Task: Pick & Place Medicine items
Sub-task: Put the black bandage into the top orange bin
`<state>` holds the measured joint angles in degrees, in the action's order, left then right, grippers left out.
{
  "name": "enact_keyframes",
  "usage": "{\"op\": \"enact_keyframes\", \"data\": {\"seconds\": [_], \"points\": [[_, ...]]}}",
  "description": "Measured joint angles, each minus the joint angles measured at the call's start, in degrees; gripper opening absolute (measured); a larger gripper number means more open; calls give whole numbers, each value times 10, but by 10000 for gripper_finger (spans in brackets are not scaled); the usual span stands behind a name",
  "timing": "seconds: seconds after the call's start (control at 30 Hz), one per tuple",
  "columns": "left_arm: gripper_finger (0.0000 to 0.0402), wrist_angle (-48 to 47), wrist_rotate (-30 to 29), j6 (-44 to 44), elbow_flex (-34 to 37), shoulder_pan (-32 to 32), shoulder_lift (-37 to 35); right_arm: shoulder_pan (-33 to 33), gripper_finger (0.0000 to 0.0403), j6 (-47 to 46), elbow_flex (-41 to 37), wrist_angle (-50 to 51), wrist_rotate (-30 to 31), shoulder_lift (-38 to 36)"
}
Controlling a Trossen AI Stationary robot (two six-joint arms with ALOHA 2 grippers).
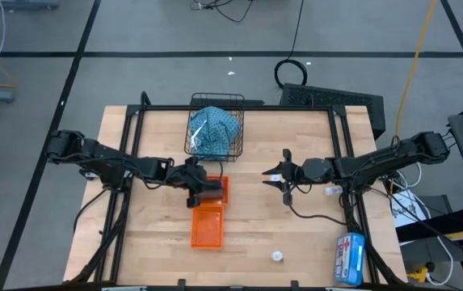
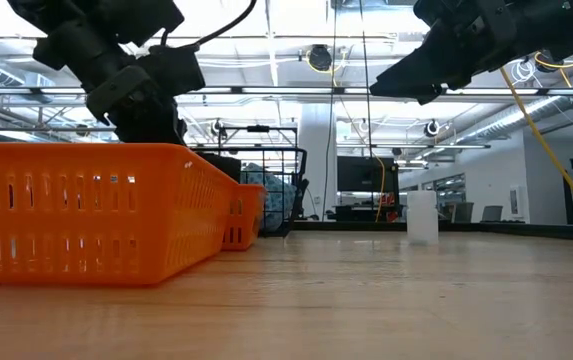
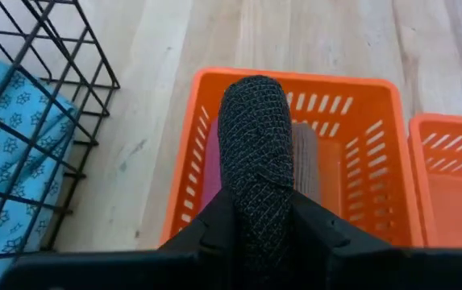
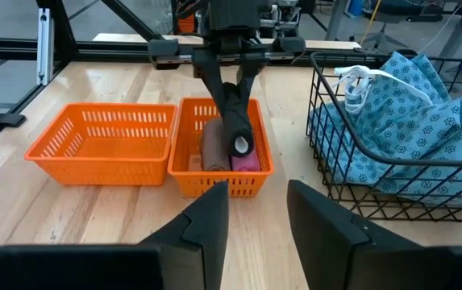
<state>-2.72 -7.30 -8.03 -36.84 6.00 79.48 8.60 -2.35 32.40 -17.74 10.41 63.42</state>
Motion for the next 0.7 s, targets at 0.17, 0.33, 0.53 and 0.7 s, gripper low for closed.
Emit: {"op": "enact_keyframes", "data": {"seconds": [0.17,0.33,0.53,0.7], "points": [[75,0,23,-1,0,-3,0,0,116,0,0,0,0,0],[72,0,29,-2,0,-3,0,0,116,0,0,0,0,0],[74,0,29,-2,0,-3,1,0,116,0,0,0,0,0],[72,45,65,1,0,-4,36,0,116,0,0,0,0,0]]}}
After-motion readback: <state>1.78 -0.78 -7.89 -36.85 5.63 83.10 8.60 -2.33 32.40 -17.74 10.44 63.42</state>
